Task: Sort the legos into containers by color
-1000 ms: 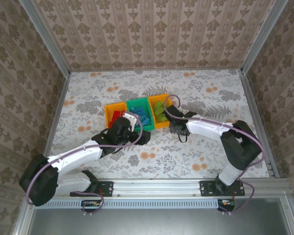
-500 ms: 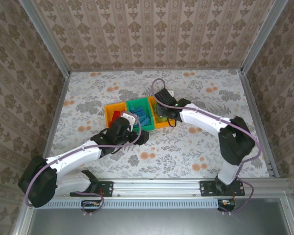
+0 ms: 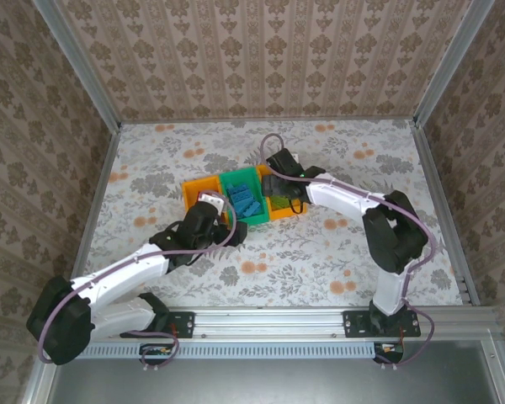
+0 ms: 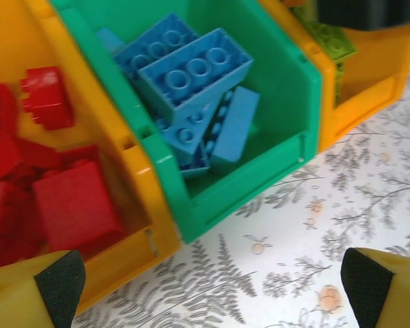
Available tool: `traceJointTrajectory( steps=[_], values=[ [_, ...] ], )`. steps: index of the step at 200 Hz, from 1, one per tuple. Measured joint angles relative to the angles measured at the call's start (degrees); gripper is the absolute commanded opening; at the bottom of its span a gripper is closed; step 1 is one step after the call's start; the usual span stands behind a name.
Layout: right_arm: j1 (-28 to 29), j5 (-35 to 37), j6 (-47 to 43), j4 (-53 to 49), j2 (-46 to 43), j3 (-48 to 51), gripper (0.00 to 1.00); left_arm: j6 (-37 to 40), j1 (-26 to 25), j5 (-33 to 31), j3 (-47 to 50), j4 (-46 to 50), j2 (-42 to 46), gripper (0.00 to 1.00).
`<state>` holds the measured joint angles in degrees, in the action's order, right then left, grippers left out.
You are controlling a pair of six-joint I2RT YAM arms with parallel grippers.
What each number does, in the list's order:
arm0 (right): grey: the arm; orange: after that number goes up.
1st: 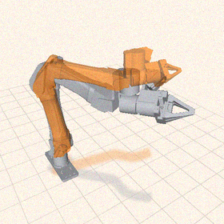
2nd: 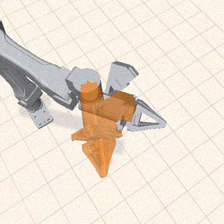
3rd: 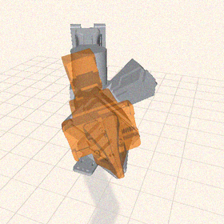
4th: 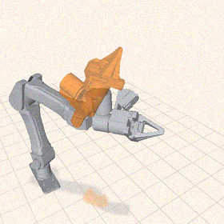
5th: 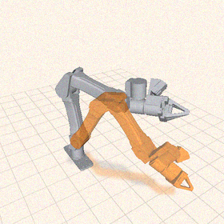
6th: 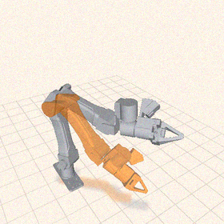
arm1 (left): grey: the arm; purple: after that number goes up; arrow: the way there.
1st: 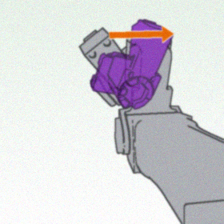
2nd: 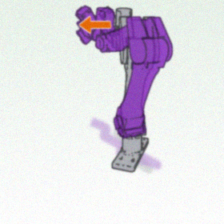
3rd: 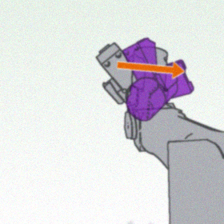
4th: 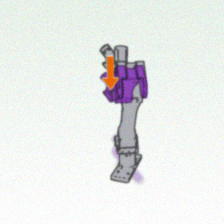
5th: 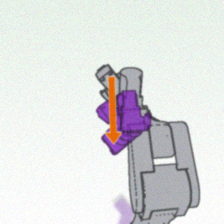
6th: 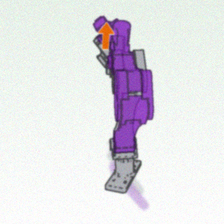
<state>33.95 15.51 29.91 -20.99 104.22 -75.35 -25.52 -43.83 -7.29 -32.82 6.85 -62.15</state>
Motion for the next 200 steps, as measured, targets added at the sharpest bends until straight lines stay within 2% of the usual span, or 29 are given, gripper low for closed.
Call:
traceJointTrajectory(
  steps=[12,50,74,100,130,182,200],
  values=[
    [0.04,1.51,-1.27,1.16,-4.26,3.78,0.99,0.00,0.20,-2.56,-0.37,2.01,0.63,1.00],
    [-1.40,10.21,-10.69,9.81,-24.59,20.72,1.00,1.57,2.93,-15.21,-2.49,8.22,4.90,1.00],
    [-10.10,14.14,-18.34,20.06,-36.13,33.09,1.00,6.08,5.42,-24.96,-2.29,8.04,7.93,1.00],
    [-21.68,12.50,-22.73,30.73,-39.74,46.07,1.00,13.46,9.40,-32.70,0.92,1.66,8.52,1.00],
    [-28.68,6.03,-24.00,45.86,-38.66,59.01,1.00,17.99,19.04,-31.67,3.93,-3.26,5.44,1.00],
    [-31.45,0.28,-25.51,66.64,-20.00,56.06,0.99,28.24,30.01,-23.45,13.75,-28.85,-4.52,1.00],
    [-31.45,-1.46,-25.92,68.61,-16.83,55.67,1.00,29.00,32.98,-19.10,14.21,-33.35,-8.85,1.00]
  ],
)
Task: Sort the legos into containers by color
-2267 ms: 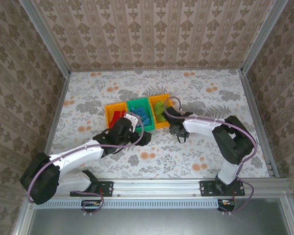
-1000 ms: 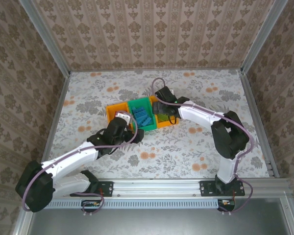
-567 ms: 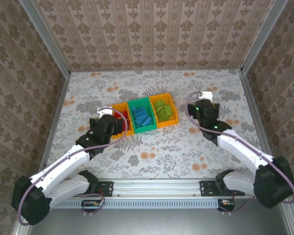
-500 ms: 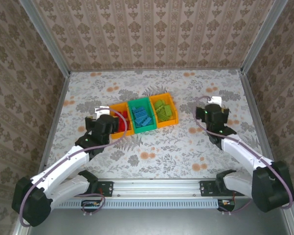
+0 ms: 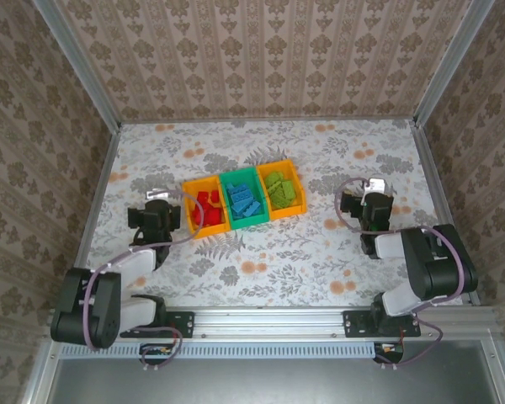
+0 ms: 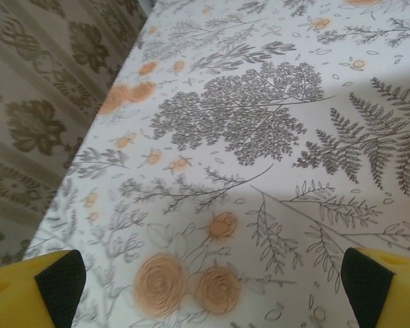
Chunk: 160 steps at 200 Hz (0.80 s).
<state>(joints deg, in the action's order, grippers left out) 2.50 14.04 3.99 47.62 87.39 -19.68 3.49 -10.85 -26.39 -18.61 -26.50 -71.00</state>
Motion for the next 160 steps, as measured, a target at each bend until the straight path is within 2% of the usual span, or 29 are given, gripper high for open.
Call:
traceJointTrajectory(
  steps=[32,56,78,160],
  values=[
    [0.00,-2.51,-1.05,1.07,0.00,-0.94,1.00,0.68,2.73,7.50,-1.14,-12.13,-8.24,1.00],
    [0.00,-3.30,-1.25,1.31,0.00,-1.99,1.00,-0.02,7.23,12.94,-2.91,-18.16,-16.39,1.00],
    [0.00,-3.85,-1.29,1.49,0.00,-2.08,1.00,-0.63,9.35,15.41,-2.91,-19.61,-17.33,1.00],
    [-0.02,-4.26,-1.27,1.49,0.00,-2.14,1.00,-0.87,9.03,17.86,-2.91,-21.59,-17.33,1.00]
  ],
)
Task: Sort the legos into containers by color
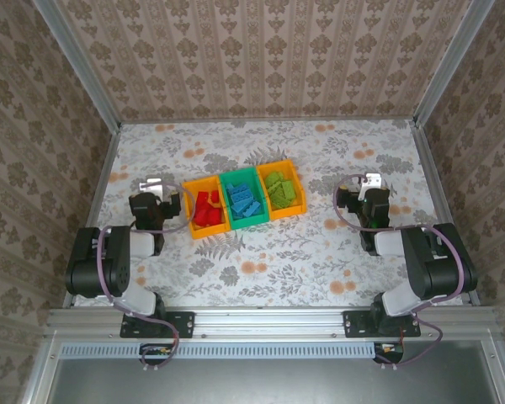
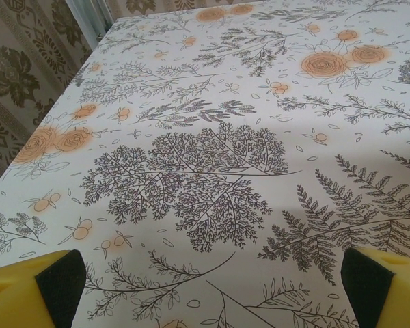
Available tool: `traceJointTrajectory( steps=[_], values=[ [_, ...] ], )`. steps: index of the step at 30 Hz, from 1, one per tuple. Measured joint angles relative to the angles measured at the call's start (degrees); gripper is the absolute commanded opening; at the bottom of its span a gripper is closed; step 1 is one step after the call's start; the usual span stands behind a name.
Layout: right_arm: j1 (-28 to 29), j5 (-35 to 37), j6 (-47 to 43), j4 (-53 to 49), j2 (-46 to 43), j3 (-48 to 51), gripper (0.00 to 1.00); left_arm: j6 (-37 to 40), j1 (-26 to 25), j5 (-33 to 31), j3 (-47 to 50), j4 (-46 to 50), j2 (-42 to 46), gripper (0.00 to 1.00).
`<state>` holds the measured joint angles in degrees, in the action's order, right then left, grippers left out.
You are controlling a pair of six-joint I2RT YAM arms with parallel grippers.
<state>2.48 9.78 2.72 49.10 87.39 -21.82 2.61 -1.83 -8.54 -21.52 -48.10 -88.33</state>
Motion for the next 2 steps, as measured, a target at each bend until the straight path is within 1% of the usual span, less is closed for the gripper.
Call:
traceJointTrajectory(
  steps=[2],
  values=[
    [0.00,0.00,0.00,0.00,0.00,0.00,1.00,0.00,0.00,0.02,0.00,0.00,0.00,1.00]
  ],
)
